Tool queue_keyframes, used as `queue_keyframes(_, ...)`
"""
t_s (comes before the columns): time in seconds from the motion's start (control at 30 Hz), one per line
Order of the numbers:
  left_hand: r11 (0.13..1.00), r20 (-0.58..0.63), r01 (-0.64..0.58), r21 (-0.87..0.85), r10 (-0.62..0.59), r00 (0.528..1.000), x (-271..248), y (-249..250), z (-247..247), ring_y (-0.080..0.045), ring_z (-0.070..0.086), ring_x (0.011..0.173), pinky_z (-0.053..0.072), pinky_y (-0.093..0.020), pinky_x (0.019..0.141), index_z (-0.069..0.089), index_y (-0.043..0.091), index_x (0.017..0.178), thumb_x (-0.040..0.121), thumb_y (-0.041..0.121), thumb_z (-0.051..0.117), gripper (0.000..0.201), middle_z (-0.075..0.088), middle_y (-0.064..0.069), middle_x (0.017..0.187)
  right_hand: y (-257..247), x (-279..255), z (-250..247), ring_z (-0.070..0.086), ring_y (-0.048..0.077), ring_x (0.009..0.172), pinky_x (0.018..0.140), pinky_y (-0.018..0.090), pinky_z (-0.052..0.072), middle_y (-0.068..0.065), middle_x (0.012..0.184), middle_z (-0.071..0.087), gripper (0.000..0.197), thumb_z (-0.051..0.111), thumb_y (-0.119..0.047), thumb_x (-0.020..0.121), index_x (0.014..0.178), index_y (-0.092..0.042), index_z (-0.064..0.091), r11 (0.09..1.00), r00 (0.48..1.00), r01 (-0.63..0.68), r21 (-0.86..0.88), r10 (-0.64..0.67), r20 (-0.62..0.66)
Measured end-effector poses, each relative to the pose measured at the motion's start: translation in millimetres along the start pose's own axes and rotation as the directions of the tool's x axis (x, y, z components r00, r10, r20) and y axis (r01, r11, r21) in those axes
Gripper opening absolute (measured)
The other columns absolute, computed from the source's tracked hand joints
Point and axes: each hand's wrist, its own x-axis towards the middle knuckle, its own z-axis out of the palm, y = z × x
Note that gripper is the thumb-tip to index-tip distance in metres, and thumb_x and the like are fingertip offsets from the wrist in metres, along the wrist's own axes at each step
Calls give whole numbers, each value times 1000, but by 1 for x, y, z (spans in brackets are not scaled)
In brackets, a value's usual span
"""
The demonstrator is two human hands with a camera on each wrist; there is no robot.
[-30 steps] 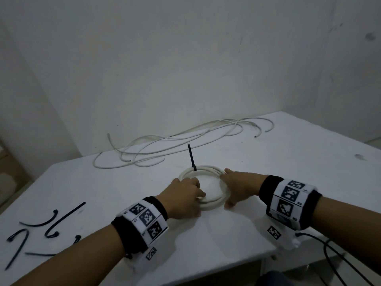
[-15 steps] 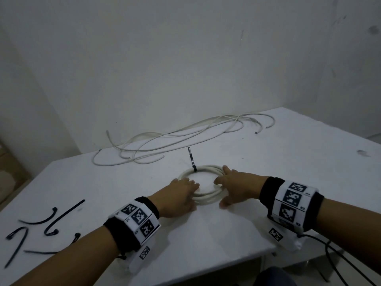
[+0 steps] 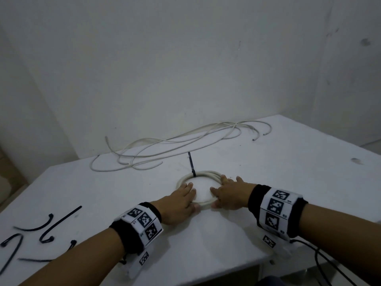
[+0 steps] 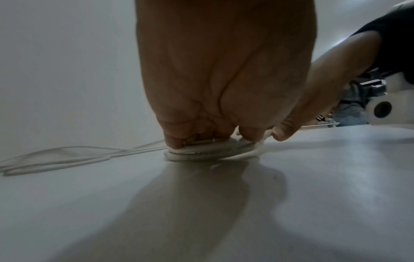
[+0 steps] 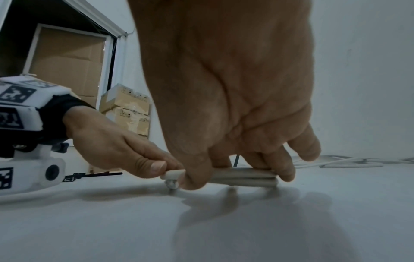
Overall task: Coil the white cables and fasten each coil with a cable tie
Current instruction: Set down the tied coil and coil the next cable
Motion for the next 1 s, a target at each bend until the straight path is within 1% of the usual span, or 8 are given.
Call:
queue_keyframes(0.1,999,-29,-7,-39,6,1000,5,-1,-5,-21,-9,149,5,-41,120,11,6,152,103,39,26,60,-8,-12,162,-1,0,-7,22,36,140,114,49,17,23,156,4,67,36,-55,94,150,-24,16,999,1000,-12,46,11,23)
queue_keyframes(0.23,998,-101,-16,-67,9,995,5,-3,-12,-17,-8,149,-1,-44,118,17,8,150,103,37,26,55,-6,-7,162,3,-4,-17,31,34,137,111,41,30,18,156,7,76,49,-53,90,149,-22,15,983,1000,9,183,-6,-16)
queue_keyframes(0.4,988,-174,-6,-152,-20,985,5,-7,-13,-13,-13,148,-8,-43,118,6,14,154,103,43,21,61,-9,-1,162,7,-11,-21,26,30,141,114,39,27,13,159,-5,96,64,-51,82,151,-24,4,978,999,41,205,-40,-11)
queue_keyframes(0.5,982,-233,-11,-186,-33,972,5,-10,-14,-12,-10,148,-8,-40,119,8,18,154,103,44,20,59,-6,-1,162,9,-12,-27,28,27,141,115,37,26,10,159,-2,98,64,-55,79,151,-24,5,972,998,62,225,-62,-4)
queue_keyframes(0.6,975,-324,-5,-224,-70,943,4,-15,-20,-13,3,149,-2,-38,119,21,19,152,102,46,24,57,9,-3,162,11,-14,-40,31,24,139,114,37,25,6,157,20,86,54,-63,82,149,-21,20,962,994,102,252,-92,-52)
queue_keyframes(0.73,980,-472,50,-195,-139,871,9,-34,-34,-18,38,136,23,-34,113,44,15,140,99,46,39,52,44,-3,148,10,-8,-64,52,24,118,99,35,41,6,134,53,56,43,-55,92,130,-15,52,939,969,192,284,-135,-207)
queue_keyframes(0.87,961,-494,124,-246,-234,837,21,-62,-52,-22,51,123,40,-33,101,55,14,130,96,37,51,42,56,-5,136,14,26,-86,57,20,106,83,25,41,5,120,62,27,51,-33,95,111,-16,64,933,924,208,294,-89,-372)
queue_keyframes(1.0,952,-479,179,-249,-282,831,46,-93,-74,-23,50,123,42,-34,100,55,13,129,95,30,51,38,57,-6,134,24,80,-108,58,23,107,81,24,40,6,120,62,23,50,-21,94,108,-12,66,937,907,179,299,-39,-420)
